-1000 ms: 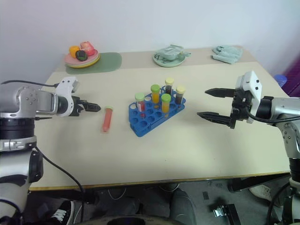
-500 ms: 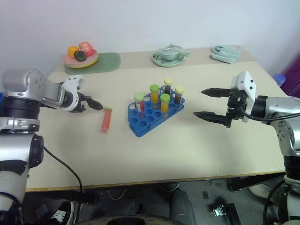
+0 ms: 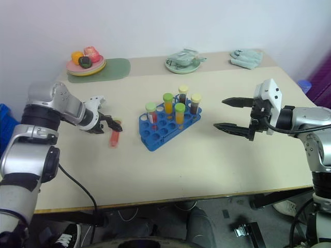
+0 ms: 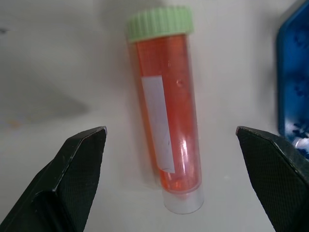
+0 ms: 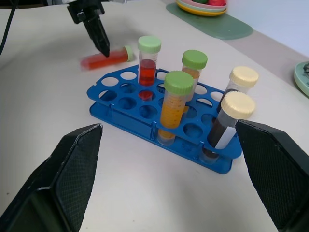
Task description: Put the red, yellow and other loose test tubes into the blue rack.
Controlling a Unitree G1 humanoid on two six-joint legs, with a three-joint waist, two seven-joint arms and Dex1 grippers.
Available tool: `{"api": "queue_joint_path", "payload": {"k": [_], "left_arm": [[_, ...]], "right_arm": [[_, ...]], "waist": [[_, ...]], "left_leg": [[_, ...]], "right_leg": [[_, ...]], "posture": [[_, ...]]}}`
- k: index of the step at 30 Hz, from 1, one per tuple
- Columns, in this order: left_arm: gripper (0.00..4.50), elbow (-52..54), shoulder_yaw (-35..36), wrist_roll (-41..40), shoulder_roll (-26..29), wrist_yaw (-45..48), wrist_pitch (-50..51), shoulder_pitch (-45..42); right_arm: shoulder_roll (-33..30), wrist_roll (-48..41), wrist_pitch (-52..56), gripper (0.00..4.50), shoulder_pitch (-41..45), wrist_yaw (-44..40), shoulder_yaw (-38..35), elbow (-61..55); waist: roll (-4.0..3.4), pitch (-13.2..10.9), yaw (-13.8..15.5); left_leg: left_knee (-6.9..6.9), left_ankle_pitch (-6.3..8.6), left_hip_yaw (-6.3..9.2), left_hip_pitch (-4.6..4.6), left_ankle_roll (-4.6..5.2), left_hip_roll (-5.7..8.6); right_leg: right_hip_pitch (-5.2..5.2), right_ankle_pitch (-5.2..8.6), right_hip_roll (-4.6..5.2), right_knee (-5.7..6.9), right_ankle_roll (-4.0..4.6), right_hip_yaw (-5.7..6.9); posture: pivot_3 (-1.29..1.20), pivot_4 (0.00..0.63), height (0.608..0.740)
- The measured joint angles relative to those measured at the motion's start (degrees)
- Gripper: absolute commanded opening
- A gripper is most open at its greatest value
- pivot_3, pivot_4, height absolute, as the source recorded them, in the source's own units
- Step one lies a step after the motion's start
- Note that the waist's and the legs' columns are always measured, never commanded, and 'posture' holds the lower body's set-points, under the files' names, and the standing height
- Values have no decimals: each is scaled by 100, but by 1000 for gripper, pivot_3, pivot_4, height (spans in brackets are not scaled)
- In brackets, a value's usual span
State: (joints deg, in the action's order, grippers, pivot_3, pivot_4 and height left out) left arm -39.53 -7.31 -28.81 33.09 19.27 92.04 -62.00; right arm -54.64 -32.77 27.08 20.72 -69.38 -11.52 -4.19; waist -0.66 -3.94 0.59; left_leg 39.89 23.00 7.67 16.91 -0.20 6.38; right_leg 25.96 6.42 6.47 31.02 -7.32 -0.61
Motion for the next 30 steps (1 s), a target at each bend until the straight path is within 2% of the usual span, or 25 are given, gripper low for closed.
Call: {"api": "queue_joint_path", "payload": {"k": [7,10,15,16,17,18,19,20,21,25,30], "left_arm": [[4406,61,-29,-52,-4,-83,1,251],[3530,194,-7,-69,-39,-168,1,324],[1054,254,168,-132,-234,-307,1,387],[788,259,176,-135,-239,-333,2,389],[775,269,195,-149,-239,-359,2,402],[775,280,212,-167,-239,-381,1,412],[775,331,246,-186,-231,-406,3,409],[775,426,364,-220,-206,-413,11,398],[775,485,461,-228,-217,-442,10,438],[775,1324,1268,122,-548,-1030,-57,875],[775,2956,2056,560,-889,-1627,-1340,1619]], "right_arm": [[1,0,0,4500,-52,40,-1,-4],[1,0,0,4500,-52,43,-1,-7],[1,1,-1,4500,-52,52,-1,-9],[1,1,-2,4500,-52,51,-1,-9],[1,4,-2,4500,-52,51,-1,-9],[1,5,-3,4500,-52,51,-1,-9],[-9,5,-13,4500,-46,51,-19,-24],[-10,9,-38,4500,-44,54,-44,-27],[14,20,-37,4500,-51,57,-16,-19],[50,39,-51,4500,-53,65,-6,-20],[57,51,-61,4500,-115,91,-25,-26]], "waist": [[0,0,5],[0,0,11],[1,2,4],[1,2,-1],[-2,3,-3],[-2,4,-1],[62,-107,3],[23,-174,20],[14,-178,29],[13,-179,26],[23,-188,7]], "left_leg": [[0,0,1,0,0,0],[1,0,0,0,0,0],[1,0,0,0,0,0],[1,0,0,0,0,0],[0,0,0,0,0,0],[1,0,0,0,0,-1],[4,0,-1,24,0,-8],[3,-1,5,0,0,-8],[9,-4,10,7,-1,-4],[9,-1,15,-6,1,-5],[13,-1,10,43,-3,-9]], "right_leg": [[0,0,0,0,0,0],[0,0,1,0,0,0],[0,0,1,0,0,0],[0,0,1,0,0,0],[0,0,1,1,0,0],[0,0,1,1,0,0],[-6,0,4,15,1,2],[-2,-1,23,14,0,3],[7,-1,24,19,0,3],[10,6,21,42,-6,2],[71,4,21,47,-4,2]], "posture": [[0,0,740],[0,0,740],[0,0,740],[0,0,740],[0,0,740],[0,150,740],[0,150,740],[0,150,740],[0,150,740],[0,150,740],[0,150,740]]}}
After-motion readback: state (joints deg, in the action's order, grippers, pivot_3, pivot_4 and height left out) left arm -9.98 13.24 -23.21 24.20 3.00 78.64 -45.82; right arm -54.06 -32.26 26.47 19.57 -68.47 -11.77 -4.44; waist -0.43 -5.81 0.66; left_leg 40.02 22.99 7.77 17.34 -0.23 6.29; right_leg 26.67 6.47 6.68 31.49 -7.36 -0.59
